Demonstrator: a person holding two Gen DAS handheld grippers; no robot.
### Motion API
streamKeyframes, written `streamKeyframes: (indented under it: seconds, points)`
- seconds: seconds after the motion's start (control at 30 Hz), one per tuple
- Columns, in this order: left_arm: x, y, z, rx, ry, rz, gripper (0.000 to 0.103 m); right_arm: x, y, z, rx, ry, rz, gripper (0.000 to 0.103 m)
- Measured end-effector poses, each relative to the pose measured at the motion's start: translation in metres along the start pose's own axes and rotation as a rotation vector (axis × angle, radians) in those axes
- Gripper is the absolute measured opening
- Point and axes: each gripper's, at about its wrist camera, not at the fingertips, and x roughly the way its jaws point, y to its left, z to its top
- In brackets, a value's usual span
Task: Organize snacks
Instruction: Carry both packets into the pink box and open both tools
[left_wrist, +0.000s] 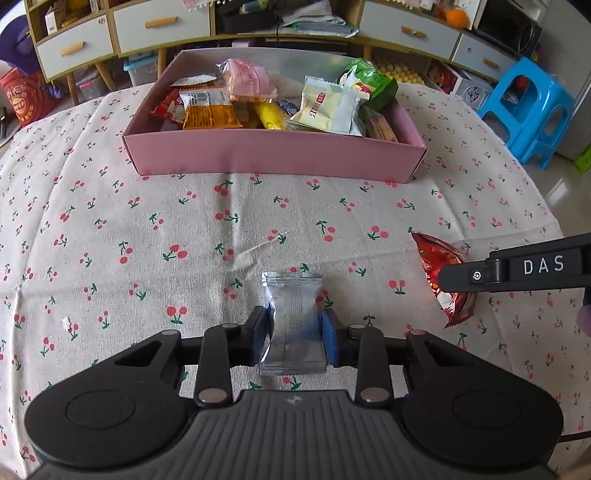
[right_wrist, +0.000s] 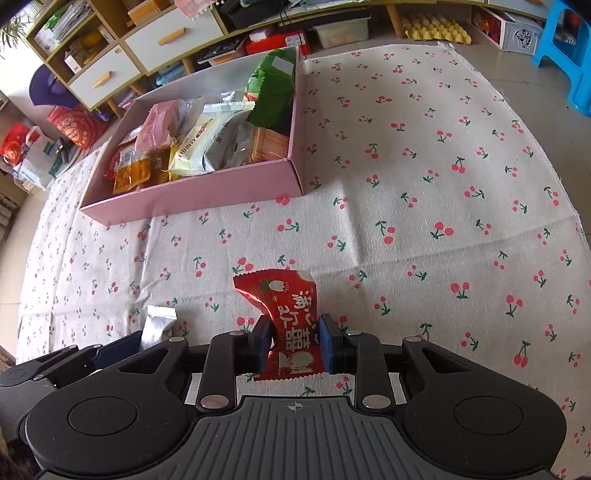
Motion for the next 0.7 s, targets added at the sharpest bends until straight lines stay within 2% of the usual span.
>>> streamKeyframes:
  seconds: [0.23, 0.5, 0.7]
  points:
    - [-0.006, 0.010, 0.002, -0.025, 0.002, -0.044, 0.025, -0.003, -0.002, 0.001, 0.011, -0.009, 0.004, 0.026]
    - [-0.022, 0.027, 0.005, -0.045, -0.040, -0.068, 0.024, -0.010, -0.004, 0.006, 0.047, -0.025, 0.034, 0.026]
    - [-0.030, 0.042, 0.013, -0.098, -0.069, -0.079, 0.024, -0.011, 0.005, 0.010, 0.054, -0.033, 0.058, 0.026]
